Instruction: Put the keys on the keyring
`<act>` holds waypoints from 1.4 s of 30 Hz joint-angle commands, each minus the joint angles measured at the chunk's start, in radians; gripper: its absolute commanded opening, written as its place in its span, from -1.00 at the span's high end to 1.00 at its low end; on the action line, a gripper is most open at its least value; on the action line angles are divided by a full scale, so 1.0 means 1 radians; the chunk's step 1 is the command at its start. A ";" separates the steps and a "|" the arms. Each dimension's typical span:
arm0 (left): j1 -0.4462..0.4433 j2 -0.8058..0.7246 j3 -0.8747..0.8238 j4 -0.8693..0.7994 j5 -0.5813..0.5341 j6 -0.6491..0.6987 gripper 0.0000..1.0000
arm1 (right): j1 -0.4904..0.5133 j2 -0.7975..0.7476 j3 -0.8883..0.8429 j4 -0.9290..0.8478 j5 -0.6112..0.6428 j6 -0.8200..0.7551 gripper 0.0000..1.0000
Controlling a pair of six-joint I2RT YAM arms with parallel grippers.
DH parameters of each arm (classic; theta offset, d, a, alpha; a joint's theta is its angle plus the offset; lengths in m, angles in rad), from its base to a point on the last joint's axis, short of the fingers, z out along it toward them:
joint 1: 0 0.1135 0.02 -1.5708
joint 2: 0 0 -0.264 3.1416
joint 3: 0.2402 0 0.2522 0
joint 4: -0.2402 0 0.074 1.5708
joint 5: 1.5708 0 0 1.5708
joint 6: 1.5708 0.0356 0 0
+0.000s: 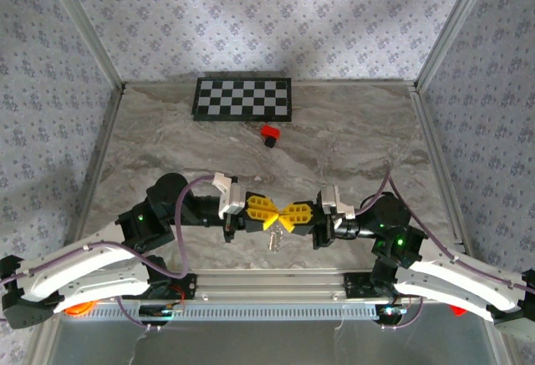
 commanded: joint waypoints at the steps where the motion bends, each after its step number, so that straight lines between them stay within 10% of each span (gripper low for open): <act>1: -0.007 0.002 -0.001 0.016 0.002 -0.001 0.84 | -0.005 -0.007 -0.003 0.070 -0.012 0.015 1.00; 8: -0.007 -0.003 0.019 -0.022 0.011 0.019 1.00 | -0.005 -0.007 0.017 0.019 0.012 -0.008 0.97; 16: -0.007 -0.032 0.045 -0.144 -0.073 0.082 1.00 | -0.005 -0.066 0.128 -0.397 0.148 -0.177 0.17; 42: -0.007 0.013 0.067 -0.249 -0.108 0.127 1.00 | -0.007 0.015 0.187 -0.515 0.102 -0.205 0.36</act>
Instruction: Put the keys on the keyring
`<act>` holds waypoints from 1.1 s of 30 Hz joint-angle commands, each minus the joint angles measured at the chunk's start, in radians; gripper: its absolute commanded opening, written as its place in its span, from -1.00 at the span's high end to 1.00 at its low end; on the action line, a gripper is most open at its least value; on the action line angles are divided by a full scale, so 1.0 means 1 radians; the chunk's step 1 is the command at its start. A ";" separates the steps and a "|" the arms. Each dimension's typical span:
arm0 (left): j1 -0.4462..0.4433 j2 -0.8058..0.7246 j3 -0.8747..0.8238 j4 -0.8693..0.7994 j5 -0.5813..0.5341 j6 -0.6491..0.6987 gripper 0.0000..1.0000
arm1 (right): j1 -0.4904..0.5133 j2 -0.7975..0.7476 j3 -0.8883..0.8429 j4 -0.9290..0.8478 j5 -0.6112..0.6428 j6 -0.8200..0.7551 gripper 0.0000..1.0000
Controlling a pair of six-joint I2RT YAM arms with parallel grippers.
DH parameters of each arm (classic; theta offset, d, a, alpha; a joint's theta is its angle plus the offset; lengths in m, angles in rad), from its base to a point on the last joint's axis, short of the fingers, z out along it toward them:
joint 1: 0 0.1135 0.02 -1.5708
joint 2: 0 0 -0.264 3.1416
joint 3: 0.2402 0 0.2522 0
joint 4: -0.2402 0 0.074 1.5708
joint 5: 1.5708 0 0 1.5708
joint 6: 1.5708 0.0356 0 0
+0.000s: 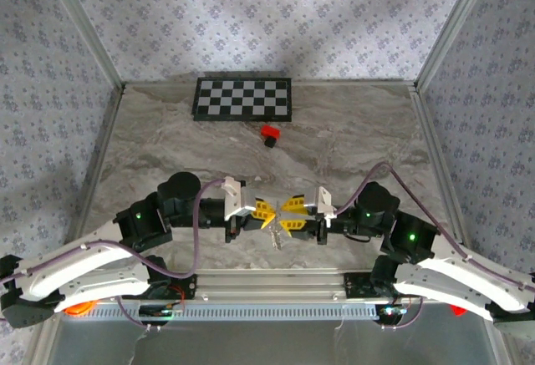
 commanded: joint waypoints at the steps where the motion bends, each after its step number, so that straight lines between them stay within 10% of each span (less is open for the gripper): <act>1: -0.006 0.003 0.024 0.016 0.001 0.013 1.00 | -0.003 -0.012 0.011 0.024 -0.009 0.007 0.39; 14: -0.006 0.021 0.018 0.020 0.005 0.008 1.00 | -0.002 -0.009 -0.001 0.042 0.040 0.008 0.99; 21: -0.006 -0.001 0.006 0.024 -0.010 0.006 0.52 | -0.002 -0.035 -0.019 0.073 0.050 0.021 1.00; 33: -0.006 -0.042 -0.043 0.099 -0.025 -0.034 0.44 | -0.002 -0.050 -0.072 0.210 -0.023 0.075 1.00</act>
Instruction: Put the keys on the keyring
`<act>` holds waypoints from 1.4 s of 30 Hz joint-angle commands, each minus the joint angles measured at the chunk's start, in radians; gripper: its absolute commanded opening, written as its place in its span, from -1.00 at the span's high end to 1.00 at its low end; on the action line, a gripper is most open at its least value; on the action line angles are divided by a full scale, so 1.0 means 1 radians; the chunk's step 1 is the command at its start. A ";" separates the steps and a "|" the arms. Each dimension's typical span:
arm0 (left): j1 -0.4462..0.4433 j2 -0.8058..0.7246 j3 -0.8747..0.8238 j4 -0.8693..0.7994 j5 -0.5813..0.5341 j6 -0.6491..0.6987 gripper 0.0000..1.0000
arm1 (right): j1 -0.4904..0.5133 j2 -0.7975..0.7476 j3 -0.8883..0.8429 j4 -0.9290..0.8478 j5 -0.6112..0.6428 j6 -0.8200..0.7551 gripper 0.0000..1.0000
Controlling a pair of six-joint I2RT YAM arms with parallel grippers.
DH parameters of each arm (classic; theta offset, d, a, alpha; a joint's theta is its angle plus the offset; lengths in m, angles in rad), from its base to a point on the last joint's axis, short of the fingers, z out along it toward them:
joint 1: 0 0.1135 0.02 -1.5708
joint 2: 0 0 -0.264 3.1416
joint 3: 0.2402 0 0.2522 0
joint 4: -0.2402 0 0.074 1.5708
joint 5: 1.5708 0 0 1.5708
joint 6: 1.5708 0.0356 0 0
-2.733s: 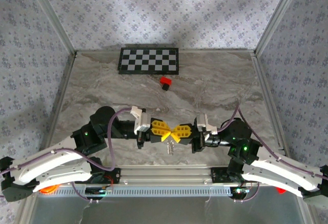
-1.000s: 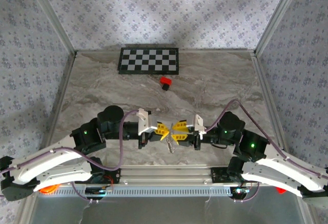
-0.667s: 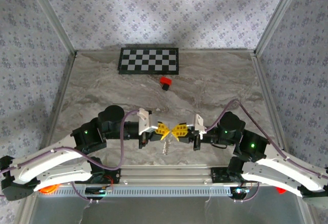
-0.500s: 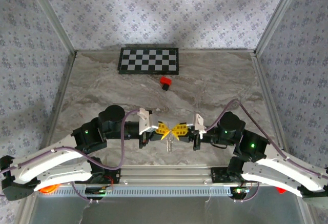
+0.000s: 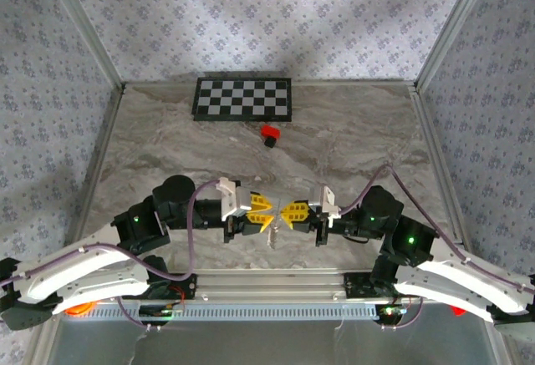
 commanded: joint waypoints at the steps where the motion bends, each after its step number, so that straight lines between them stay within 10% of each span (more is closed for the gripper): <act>1: -0.006 -0.001 0.000 0.045 0.004 -0.014 0.44 | -0.004 -0.013 -0.011 0.103 -0.038 0.033 1.00; 36: -0.005 0.003 0.000 0.055 -0.009 -0.004 1.00 | -0.004 0.007 -0.026 0.142 -0.032 0.057 0.99; 42: -0.006 -0.015 -0.003 0.047 -0.076 0.004 1.00 | -0.004 -0.007 -0.011 0.091 -0.002 0.057 0.28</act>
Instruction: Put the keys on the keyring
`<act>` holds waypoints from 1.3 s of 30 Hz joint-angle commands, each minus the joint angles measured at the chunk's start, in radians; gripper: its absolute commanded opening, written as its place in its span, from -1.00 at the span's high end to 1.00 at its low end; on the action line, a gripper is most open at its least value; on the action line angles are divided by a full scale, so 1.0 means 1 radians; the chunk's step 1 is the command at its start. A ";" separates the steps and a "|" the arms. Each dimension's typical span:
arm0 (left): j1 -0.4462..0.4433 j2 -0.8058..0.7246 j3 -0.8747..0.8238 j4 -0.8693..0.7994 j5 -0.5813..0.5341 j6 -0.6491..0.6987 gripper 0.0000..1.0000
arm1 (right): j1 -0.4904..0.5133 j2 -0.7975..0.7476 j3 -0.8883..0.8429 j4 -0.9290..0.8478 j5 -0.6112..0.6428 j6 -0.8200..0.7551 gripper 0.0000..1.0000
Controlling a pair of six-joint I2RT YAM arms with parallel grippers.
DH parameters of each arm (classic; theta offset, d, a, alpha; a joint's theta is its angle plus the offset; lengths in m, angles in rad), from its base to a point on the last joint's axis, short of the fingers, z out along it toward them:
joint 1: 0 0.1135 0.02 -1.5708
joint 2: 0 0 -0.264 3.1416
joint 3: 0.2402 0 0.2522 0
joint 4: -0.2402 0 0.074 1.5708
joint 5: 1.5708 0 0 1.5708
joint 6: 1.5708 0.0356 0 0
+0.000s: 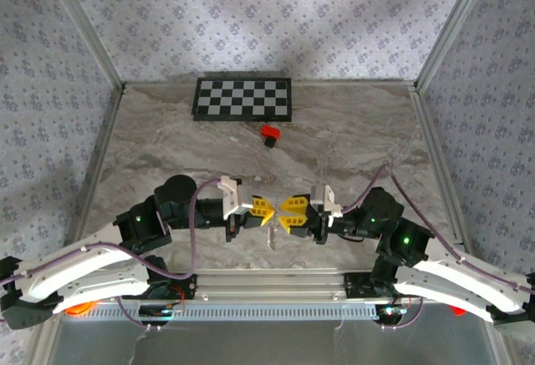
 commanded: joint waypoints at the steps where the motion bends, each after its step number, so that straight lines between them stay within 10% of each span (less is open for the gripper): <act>1: -0.006 -0.030 -0.003 0.027 -0.058 0.014 1.00 | 0.000 -0.017 0.034 -0.035 0.027 0.001 0.19; 14: -0.005 -0.037 -0.009 -0.043 -0.174 0.008 1.00 | -0.018 -0.028 0.143 -0.292 0.123 0.003 -1.00; 39: 0.007 -0.177 -0.191 -0.131 -0.529 -0.186 1.00 | -0.276 0.436 0.365 -0.490 0.288 0.188 -1.00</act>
